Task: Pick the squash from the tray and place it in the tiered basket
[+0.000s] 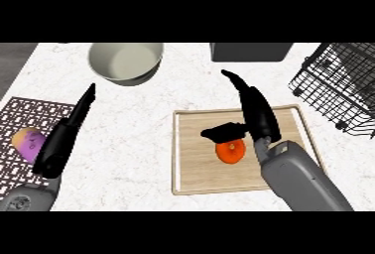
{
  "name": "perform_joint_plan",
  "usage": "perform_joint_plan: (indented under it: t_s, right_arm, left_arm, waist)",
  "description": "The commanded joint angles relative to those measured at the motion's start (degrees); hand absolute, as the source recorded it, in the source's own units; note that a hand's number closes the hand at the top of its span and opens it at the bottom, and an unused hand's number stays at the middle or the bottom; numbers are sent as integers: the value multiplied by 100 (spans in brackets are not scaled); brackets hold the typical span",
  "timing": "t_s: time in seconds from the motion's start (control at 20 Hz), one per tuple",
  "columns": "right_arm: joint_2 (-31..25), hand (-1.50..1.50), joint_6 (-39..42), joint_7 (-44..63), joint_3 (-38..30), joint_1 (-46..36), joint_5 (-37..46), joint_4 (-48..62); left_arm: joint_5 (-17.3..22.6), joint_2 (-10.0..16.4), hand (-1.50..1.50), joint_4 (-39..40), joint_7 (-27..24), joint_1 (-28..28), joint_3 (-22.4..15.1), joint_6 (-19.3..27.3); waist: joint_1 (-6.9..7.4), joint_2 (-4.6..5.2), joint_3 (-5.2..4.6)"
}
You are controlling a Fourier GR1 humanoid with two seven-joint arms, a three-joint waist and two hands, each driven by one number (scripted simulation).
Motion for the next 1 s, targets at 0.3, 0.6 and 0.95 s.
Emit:
perform_joint_plan:
  t_s: [0.3, 0.6, 0.95]
  right_arm:
    - [-335, -150, 2491, 4092, 930, -1274, 358, -752]
    - [416, -150, 2591, 4789, 930, -1731, 568, -368]
    - [1147, -150, 2601, 4801, 1030, -1779, 1213, 835]
  left_arm:
    - [-58, -116, 0, -96, 130, 74, -7, 112]
    - [-95, -72, 0, -162, 68, 153, 29, 60]
    - [-69, 72, 0, -540, 246, 236, 62, -78]
  waist:
    - [-81, -34, 3]
    - [-16, 22, 14]
    - [68, 26, 17]
